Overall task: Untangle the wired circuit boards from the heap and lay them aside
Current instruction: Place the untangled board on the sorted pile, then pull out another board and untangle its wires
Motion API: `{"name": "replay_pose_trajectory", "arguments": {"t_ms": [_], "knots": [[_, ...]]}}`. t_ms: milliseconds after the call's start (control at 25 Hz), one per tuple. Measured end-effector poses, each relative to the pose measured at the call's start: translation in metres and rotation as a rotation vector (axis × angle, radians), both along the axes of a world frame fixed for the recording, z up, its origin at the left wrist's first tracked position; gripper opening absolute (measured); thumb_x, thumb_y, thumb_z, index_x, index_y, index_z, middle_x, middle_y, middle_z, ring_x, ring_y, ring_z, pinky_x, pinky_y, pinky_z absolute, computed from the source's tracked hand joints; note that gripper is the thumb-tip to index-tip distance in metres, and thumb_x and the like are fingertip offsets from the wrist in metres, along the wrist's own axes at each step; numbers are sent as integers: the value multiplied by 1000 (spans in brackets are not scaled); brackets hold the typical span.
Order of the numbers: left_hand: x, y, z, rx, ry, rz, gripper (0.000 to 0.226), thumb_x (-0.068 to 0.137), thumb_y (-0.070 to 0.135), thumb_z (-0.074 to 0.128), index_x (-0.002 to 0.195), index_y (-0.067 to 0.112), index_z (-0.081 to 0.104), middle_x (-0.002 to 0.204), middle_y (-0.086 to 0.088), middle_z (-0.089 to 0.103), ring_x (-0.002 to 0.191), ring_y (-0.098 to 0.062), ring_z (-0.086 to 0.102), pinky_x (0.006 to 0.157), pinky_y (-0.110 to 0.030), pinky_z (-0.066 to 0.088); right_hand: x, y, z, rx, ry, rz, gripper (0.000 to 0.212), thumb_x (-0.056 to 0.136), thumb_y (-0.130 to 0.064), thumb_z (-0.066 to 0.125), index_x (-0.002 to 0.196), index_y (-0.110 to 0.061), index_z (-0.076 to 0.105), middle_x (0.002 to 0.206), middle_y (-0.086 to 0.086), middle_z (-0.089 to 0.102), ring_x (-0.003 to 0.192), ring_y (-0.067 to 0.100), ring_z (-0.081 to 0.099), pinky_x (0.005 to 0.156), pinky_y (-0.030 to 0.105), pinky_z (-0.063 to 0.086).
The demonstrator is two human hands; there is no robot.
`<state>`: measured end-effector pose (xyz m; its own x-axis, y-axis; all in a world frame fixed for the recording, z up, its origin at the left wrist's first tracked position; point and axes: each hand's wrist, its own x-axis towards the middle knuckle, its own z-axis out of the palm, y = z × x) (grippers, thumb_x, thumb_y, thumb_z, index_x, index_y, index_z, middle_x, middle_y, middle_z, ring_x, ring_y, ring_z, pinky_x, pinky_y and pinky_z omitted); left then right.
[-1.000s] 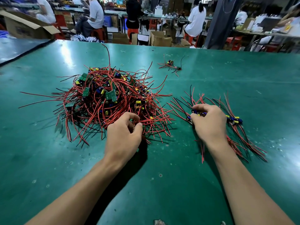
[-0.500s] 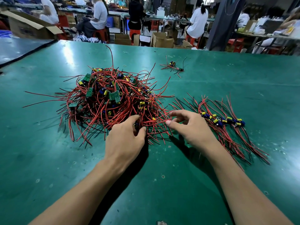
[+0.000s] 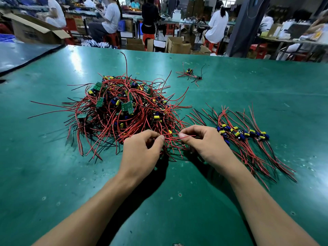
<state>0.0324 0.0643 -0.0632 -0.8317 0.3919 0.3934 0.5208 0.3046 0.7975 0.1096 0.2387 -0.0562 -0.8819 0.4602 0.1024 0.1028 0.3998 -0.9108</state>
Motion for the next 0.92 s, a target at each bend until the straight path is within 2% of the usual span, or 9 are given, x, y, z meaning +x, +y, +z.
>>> {"name": "replay_pose_trajectory", "arguments": {"t_ms": [80, 200, 280, 360, 440, 600, 760, 920], "knots": [[3, 2, 4, 85, -194, -63, 18, 90, 24, 68, 78, 12, 73, 55, 5, 60, 46, -6, 47, 48, -21, 40, -1, 2, -1, 32, 37, -69, 8, 92, -26, 73, 91, -18, 77, 77, -11, 72, 67, 0, 60, 72, 23, 51], [10, 5, 11, 329, -640, -218, 26, 92, 20, 65, 71, 5, 64, 53, -2, 47, 35, -12, 31, 35, -18, 24, -3, 6, 1, 48, 161, -217, 14, 96, -28, 66, 100, -19, 76, 83, -12, 71, 66, -4, 57, 71, 20, 43], [11, 4, 17, 419, -867, -330, 24, 90, 21, 64, 69, 12, 59, 54, 0, 44, 34, -10, 26, 34, -15, 19, -2, 7, 4, 70, 222, -231, 9, 94, -23, 70, 101, -21, 76, 89, -8, 70, 71, -3, 57, 75, 19, 42], [9, 2, 20, 439, -988, -433, 20, 87, 24, 65, 70, 17, 58, 54, 1, 43, 32, -8, 26, 36, -15, 15, 1, 4, 5, 190, 232, -188, 17, 87, -21, 78, 102, -27, 76, 94, -5, 65, 78, -6, 55, 77, 16, 40], [7, 1, 19, 387, -1010, -498, 19, 83, 27, 65, 65, 19, 64, 55, 1, 44, 31, -7, 28, 36, -14, 15, 3, -2, 6, 337, 240, -104, 26, 82, -22, 83, 107, -27, 76, 96, -4, 57, 85, -8, 52, 77, 10, 36], [6, 1, 15, 329, -1005, -539, 17, 83, 28, 66, 69, 19, 71, 53, 1, 43, 31, -5, 28, 31, -12, 19, 0, -14, 5, 522, 252, 116, 39, 85, -25, 75, 124, -21, 72, 103, 3, 58, 100, 17, 55, 92, 27, 43], [2, 0, 14, 262, -910, -525, 26, 86, 27, 66, 61, 18, 67, 50, 2, 40, 35, -6, 26, 32, -14, 17, -1, -17, 1, 454, 195, 302, 42, 87, -13, 68, 128, -19, 68, 111, 5, 61, 108, 25, 56, 99, 35, 44], [2, 3, 12, 333, -795, -396, 34, 88, 26, 66, 56, 17, 58, 47, 0, 37, 36, -9, 26, 35, -13, 19, -3, -16, -3, 434, 221, 286, 32, 90, -18, 63, 121, -17, 73, 104, 2, 69, 103, 20, 63, 94, 32, 47]]}}
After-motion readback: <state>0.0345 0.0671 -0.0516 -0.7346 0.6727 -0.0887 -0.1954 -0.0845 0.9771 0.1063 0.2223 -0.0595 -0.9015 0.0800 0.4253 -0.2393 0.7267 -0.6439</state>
